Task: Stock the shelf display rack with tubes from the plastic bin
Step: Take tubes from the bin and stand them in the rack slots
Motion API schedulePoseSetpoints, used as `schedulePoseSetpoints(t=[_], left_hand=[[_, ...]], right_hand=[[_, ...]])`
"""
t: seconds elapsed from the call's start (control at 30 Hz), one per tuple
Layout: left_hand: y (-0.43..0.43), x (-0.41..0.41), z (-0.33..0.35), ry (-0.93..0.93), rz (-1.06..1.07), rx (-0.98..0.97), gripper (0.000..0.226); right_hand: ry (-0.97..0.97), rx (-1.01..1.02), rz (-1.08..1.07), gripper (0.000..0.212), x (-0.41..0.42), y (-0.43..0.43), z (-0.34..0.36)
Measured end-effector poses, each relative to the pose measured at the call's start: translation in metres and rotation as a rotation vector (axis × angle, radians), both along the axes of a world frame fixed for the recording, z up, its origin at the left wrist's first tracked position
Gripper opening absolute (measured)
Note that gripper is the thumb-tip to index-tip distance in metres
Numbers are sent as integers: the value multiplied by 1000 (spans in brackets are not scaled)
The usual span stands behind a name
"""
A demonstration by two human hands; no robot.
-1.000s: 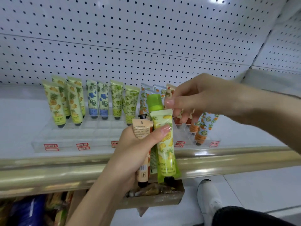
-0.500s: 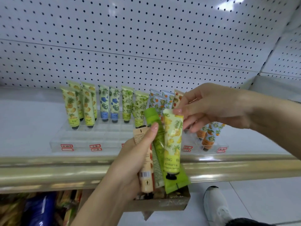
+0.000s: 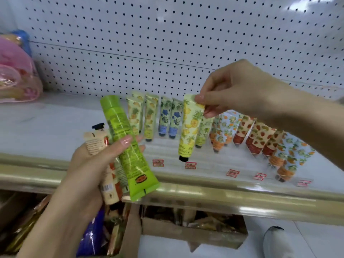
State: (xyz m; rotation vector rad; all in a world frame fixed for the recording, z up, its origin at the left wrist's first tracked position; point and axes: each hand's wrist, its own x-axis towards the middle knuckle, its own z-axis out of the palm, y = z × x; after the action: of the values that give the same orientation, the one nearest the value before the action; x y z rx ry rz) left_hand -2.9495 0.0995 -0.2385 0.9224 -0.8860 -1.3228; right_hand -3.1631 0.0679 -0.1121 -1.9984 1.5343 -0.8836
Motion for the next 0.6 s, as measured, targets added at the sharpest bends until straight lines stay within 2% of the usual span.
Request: schedulePoseSetpoints(t=[0.13, 0.23, 0.47, 0.6], left_hand=[[-1, 36, -10, 53, 103, -7, 40], [-2, 54, -14, 85, 143, -16, 33], [-8, 65, -20, 143, 143, 29, 28], [-10, 64, -21, 170, 127, 48, 33]], right_hand=[[121, -130, 9, 16, 34, -17, -12], [175, -227, -5, 15, 53, -29, -20], [0, -244, -4, 16, 86, -50, -36], [-3, -250, -3, 14, 99, -54, -47]])
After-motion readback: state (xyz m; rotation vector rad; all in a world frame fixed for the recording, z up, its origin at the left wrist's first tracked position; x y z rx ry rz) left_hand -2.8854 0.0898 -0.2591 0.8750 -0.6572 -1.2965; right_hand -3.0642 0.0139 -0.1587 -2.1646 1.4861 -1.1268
